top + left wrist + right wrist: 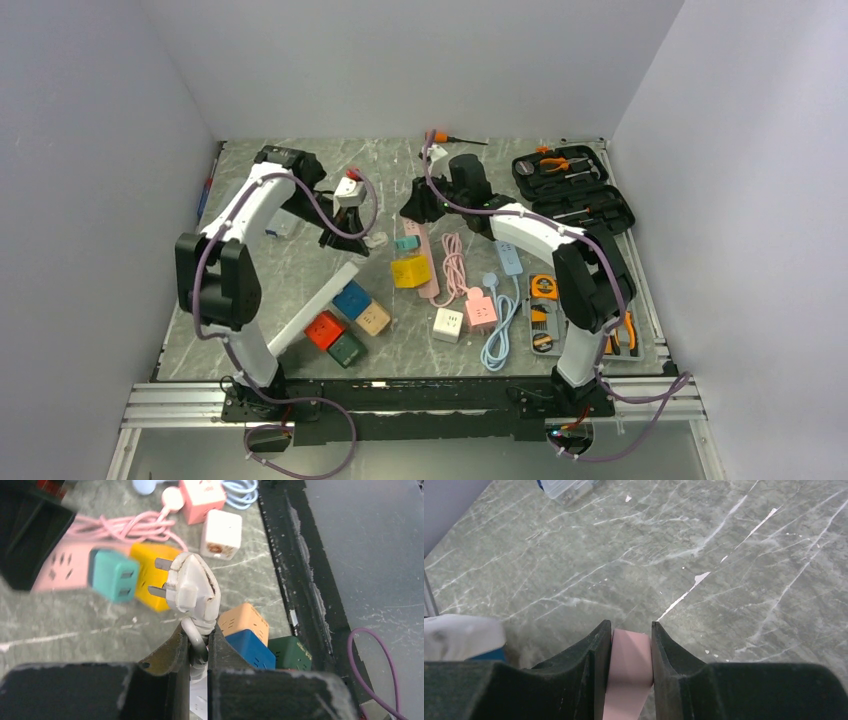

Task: Pull the plug off the socket
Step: Place the socket at the center of the board.

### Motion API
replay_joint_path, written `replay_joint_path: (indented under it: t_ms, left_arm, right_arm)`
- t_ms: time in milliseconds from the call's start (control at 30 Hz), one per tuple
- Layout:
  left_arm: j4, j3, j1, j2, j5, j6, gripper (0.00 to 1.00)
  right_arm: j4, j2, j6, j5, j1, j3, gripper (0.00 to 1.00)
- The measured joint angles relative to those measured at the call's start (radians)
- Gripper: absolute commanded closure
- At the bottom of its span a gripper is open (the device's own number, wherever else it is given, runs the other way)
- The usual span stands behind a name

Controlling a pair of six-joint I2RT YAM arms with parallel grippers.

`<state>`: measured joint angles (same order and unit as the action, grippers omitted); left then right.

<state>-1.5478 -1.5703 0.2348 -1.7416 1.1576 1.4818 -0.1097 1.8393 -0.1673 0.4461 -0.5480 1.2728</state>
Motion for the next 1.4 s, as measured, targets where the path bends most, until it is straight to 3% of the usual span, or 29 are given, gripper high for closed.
replay_joint_path:
  t_ms: [233,533,700,733,767,800,1133,1167,1267,1400]
  left_arm:
    - [0.108,-0.05,-0.119,-0.161,-0.083,-0.077,0.99]
    - [0.463,0.073,-0.161,-0.16,-0.298,-0.327,0.71]
    - [0.621,0.117,-0.159,-0.156,-0.411,-0.454,0.46]
    - [0.646,0.124,-0.159,-0.155,-0.431,-0.473,0.34]
    - [0.666,0.129,-0.159,-0.155,-0.45,-0.492,0.1]
    - [0.683,0.134,-0.159,-0.155,-0.463,-0.503,0.02]
    - [0.749,0.176,-0.157,-0.112,-0.512,-0.59,0.01]
    - [0.744,0.176,-0.157,-0.097,-0.505,-0.592,0.01]
    - [0.713,0.171,-0.157,-0.048,-0.48,-0.608,0.01]
    - [0.665,0.167,-0.157,0.002,-0.443,-0.633,0.01]
  right_arm:
    - [0.004,-0.035,-0.009,0.01,0.013,-0.024,1.0]
    - [0.03,-0.011,-0.032,-0.019,0.012,0.003,1.0]
    - [0.09,0.075,-0.053,-0.05,0.013,0.09,1.0]
    - [0.096,0.093,-0.06,-0.051,0.013,0.105,1.0]
    - [0.1,0.115,-0.07,-0.053,0.013,0.122,1.0]
    - [0.102,0.131,-0.078,-0.053,0.013,0.133,1.0]
    - [0.175,0.328,-0.146,-0.051,0.012,0.307,1.0]
    - [0.186,0.349,-0.151,-0.053,0.011,0.328,0.95]
    - [0.24,0.415,-0.166,-0.072,0.01,0.396,0.63]
    - [0.291,0.446,-0.172,-0.116,0.005,0.428,0.35]
